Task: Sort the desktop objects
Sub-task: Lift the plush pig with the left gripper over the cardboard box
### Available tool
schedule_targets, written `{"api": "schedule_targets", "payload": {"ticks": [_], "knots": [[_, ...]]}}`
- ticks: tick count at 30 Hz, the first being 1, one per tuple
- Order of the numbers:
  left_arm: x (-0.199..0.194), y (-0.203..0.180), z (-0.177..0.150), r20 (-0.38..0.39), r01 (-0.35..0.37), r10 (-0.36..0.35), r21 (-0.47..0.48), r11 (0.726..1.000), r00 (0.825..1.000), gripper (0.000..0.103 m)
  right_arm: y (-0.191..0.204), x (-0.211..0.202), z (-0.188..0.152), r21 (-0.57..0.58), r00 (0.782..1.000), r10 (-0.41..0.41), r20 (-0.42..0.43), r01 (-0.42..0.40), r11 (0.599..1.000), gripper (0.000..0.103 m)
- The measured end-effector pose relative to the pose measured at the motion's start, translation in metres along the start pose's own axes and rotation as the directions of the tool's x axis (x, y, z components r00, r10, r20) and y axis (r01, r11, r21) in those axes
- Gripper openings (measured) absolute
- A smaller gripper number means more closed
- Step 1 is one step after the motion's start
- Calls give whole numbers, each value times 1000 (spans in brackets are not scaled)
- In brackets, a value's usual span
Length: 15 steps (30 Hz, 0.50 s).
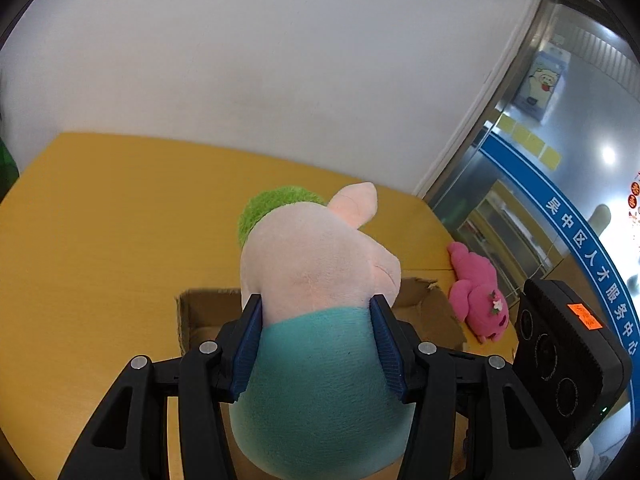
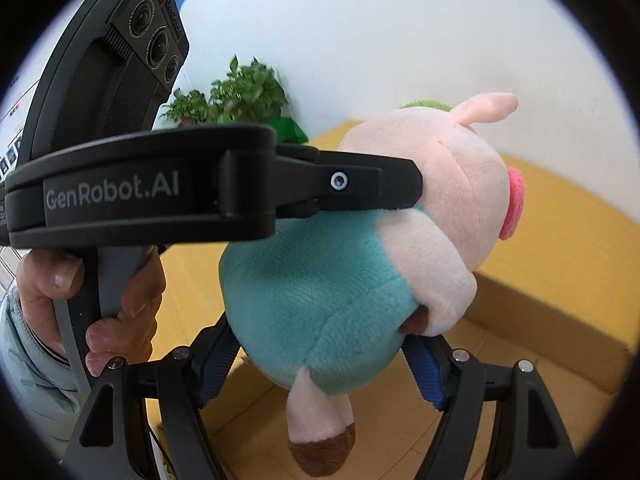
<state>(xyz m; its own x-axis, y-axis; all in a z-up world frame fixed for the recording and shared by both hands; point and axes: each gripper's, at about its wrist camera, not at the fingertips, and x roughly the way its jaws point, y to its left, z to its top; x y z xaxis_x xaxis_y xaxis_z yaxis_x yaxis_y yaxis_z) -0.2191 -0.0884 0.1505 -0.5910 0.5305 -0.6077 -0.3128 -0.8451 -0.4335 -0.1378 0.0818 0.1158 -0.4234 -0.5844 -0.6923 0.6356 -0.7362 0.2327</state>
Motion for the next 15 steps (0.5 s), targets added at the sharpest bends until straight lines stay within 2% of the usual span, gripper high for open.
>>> {"api": "schedule_targets", "payload": {"ticks": [4, 7, 11, 15], "knots": [[40, 21, -27, -97, -43, 39, -40, 998, 995, 55, -15, 42, -32, 47, 996, 28, -81, -24, 999, 75], [62, 29, -46, -163, -97, 88, -49, 994, 983, 55, -24, 67, -54, 89, 989, 65, -132, -54, 995, 75], [72, 31, -61, -194, -164, 153, -40, 986, 969, 55, -23, 92, -75, 80, 979, 77, -191, -62, 995, 75], [68, 35, -59, -177, -197, 181, -78, 977, 967, 55, -15, 92, -80, 55, 979, 88, -185, -79, 995, 76]]}}
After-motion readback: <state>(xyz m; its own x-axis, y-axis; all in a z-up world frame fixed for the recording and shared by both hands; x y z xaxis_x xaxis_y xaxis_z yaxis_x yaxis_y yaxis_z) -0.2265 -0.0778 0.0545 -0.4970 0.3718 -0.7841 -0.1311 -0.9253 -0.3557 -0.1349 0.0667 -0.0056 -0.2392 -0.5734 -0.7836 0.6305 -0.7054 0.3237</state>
